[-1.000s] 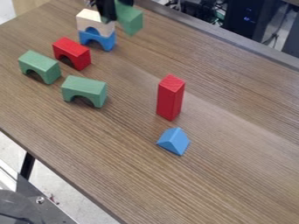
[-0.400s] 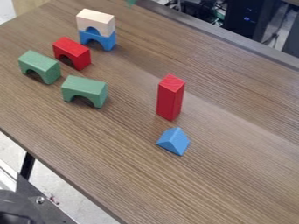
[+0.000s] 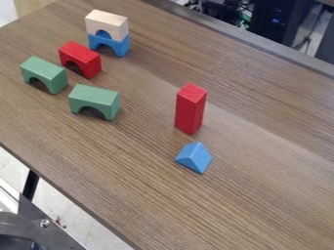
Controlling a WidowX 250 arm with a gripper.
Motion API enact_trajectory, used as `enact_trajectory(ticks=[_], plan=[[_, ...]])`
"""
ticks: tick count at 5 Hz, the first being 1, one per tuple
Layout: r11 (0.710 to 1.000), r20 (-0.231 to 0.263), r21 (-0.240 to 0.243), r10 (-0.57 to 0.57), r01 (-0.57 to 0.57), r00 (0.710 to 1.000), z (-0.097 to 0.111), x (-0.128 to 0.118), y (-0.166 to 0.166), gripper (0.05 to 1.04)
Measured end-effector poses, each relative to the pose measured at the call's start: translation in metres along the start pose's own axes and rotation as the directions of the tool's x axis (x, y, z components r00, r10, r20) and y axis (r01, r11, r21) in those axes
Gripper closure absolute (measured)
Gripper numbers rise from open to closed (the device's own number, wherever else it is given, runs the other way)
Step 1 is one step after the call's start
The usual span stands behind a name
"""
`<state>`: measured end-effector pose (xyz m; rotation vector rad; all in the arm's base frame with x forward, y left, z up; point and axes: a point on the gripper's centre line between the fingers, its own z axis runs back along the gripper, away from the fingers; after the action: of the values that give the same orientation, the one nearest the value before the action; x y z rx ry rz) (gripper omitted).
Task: Put a green arch on top of the arch that is on top of the green arch
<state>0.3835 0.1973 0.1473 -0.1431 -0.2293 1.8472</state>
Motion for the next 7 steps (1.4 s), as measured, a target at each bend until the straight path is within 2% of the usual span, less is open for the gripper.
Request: enact_trajectory(ticks=[1,3,4,7], plan=[[0.999,0.016,0.036,0.01,-0.011,1.0,-0.013,0.004,0.003,0.527],[0.998,0.052,0.045,0.03,-0.032,0.998,-0.018,0.016,0.006,0.527],[0.997,0.051,0.068,0.039,-0.043,0.998,-0.027,0.018,0.009,0.527],[0.991,0.046,0.112,0.067,-0.071,0.997,-0.036,0.027,0.023,0.527]])
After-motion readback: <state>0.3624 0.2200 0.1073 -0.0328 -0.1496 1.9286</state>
